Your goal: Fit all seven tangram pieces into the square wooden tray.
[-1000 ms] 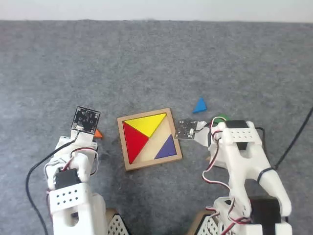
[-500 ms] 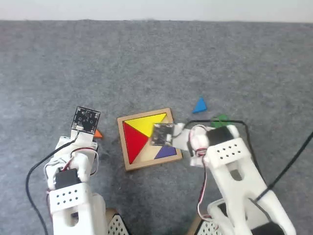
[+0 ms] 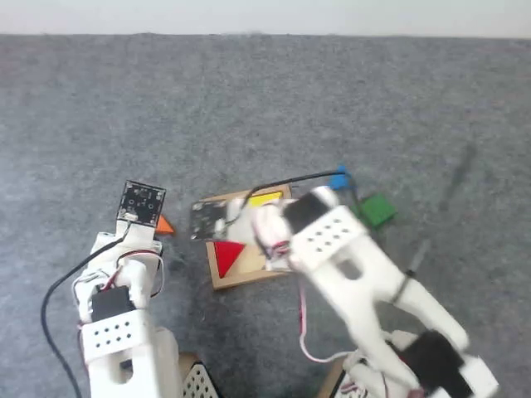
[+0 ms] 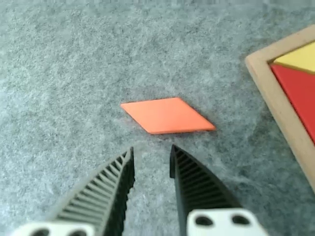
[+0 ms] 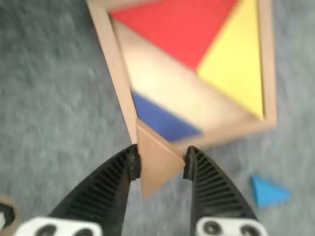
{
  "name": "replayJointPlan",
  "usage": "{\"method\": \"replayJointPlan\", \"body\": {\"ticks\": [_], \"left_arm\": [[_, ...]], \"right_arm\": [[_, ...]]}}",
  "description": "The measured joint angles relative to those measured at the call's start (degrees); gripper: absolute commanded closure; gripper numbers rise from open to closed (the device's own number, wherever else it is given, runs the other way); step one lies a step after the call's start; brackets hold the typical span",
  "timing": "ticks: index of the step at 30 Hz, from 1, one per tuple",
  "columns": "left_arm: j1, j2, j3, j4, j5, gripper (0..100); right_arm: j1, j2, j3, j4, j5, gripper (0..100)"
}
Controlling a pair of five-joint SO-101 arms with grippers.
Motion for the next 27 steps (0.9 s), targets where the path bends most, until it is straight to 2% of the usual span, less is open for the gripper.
{"method": "replayJointPlan", "body": {"ticks": [8, 13, 22, 24, 27], "left_arm": [[-0.5, 0.0, 0.0, 0.0, 0.0, 88], [-0.6, 0.0, 0.0, 0.0, 0.0, 88], [-4.7, 0.0, 0.0, 0.0, 1.2, 88], [-4.7, 0.0, 0.0, 0.0, 1.3, 88], [-4.7, 0.0, 0.0, 0.0, 1.4, 88]], "right_arm": [[-2.1, 11.8, -2.9, -10.0, -1.1, 89.3], [-2.7, 15.7, -5.7, -11.9, -4.1, 89.3], [-6.0, 17.6, -6.0, -12.6, -6.2, 89.0], [-6.2, 17.6, -6.0, -12.6, -6.2, 85.6], [-7.5, 17.6, -5.7, -12.6, -6.8, 75.2]]}}
